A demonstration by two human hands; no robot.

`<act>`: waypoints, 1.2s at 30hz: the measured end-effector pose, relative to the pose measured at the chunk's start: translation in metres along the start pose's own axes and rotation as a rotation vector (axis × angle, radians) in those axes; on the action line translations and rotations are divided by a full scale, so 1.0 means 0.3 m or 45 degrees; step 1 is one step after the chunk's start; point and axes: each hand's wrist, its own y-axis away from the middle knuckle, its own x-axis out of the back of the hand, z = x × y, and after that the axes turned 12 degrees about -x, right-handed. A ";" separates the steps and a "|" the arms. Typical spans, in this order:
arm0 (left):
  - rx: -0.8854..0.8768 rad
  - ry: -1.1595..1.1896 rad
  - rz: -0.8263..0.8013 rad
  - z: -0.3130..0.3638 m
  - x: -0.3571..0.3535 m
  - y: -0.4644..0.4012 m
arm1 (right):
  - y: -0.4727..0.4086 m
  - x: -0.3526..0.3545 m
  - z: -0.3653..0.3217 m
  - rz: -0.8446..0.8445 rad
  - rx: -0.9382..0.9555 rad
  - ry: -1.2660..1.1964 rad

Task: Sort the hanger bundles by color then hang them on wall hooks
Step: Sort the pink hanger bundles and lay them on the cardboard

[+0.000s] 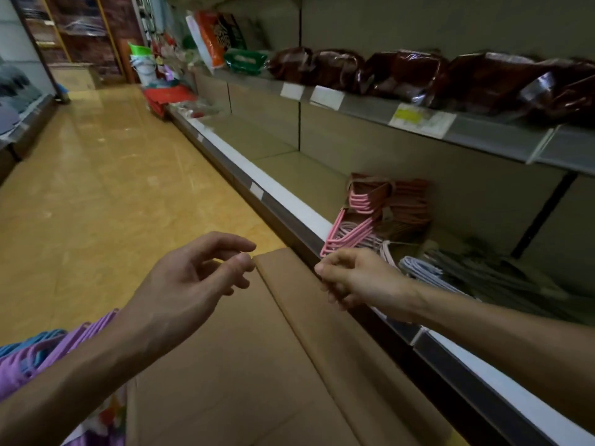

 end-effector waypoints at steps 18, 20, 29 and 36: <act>-0.008 0.203 0.213 0.047 -0.099 -0.190 | -0.308 0.322 -0.160 0.553 -0.106 -0.028; -0.018 0.171 0.172 0.029 -0.113 -0.202 | -0.337 0.319 -0.182 0.481 -0.206 -0.219; -0.068 0.234 0.225 -0.018 -0.198 -0.301 | -0.449 0.342 -0.199 0.403 -0.423 -0.440; -0.013 0.343 0.235 -0.060 -0.257 -0.329 | -0.474 0.426 -0.209 0.522 -0.587 -0.714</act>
